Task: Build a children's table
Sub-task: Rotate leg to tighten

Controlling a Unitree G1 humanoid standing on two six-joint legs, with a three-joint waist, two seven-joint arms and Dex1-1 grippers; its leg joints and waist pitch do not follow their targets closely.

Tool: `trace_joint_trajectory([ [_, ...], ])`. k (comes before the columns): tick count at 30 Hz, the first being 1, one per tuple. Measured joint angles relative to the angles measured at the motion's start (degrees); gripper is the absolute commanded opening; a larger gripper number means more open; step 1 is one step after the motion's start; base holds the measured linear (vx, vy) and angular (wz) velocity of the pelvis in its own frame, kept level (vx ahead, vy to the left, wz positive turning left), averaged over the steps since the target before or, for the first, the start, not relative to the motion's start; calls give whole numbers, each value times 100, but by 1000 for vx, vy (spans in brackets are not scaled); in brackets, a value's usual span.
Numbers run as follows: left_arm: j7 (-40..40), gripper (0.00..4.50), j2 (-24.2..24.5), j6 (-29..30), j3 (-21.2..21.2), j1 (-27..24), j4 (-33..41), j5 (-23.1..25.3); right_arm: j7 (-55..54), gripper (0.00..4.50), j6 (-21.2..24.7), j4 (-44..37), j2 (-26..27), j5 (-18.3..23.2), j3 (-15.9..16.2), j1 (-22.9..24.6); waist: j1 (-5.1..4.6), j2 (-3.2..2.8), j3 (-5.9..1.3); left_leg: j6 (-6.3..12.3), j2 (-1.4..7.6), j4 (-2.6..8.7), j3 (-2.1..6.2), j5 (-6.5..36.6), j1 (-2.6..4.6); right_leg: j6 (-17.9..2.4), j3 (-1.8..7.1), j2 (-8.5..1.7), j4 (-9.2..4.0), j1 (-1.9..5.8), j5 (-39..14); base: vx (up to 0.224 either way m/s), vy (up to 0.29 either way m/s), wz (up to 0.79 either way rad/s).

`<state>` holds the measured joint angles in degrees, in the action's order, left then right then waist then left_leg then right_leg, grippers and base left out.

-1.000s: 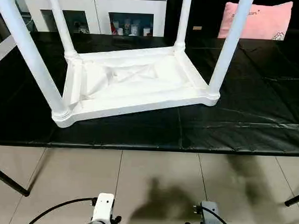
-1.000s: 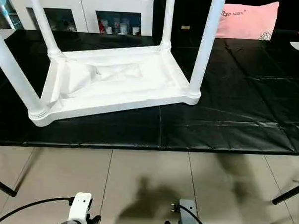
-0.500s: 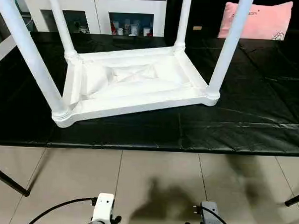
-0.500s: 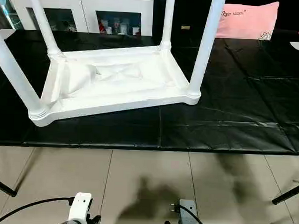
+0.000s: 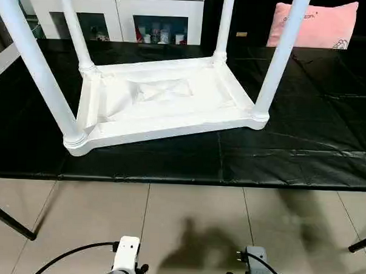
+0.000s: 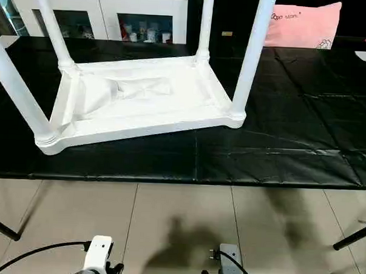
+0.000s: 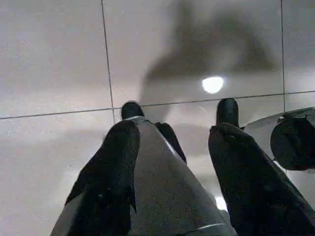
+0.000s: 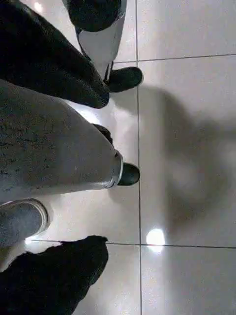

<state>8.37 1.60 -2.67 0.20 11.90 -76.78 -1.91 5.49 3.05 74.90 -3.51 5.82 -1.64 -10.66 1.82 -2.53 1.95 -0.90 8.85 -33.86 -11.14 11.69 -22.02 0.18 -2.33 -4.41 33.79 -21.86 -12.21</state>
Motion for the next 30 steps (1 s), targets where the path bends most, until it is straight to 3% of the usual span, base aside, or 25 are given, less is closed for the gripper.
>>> trace_joint_trajectory([
  [30, 0, 260, 0, 0, 0, 0, 0, 0, 0, 450, 0, 0, 0, 0, 0, 0, 0, 0, 0, 0, 0, 1, -1, 0, 1, 0, 0, 0, 0, 0, 0, 0, 0, 0],
])
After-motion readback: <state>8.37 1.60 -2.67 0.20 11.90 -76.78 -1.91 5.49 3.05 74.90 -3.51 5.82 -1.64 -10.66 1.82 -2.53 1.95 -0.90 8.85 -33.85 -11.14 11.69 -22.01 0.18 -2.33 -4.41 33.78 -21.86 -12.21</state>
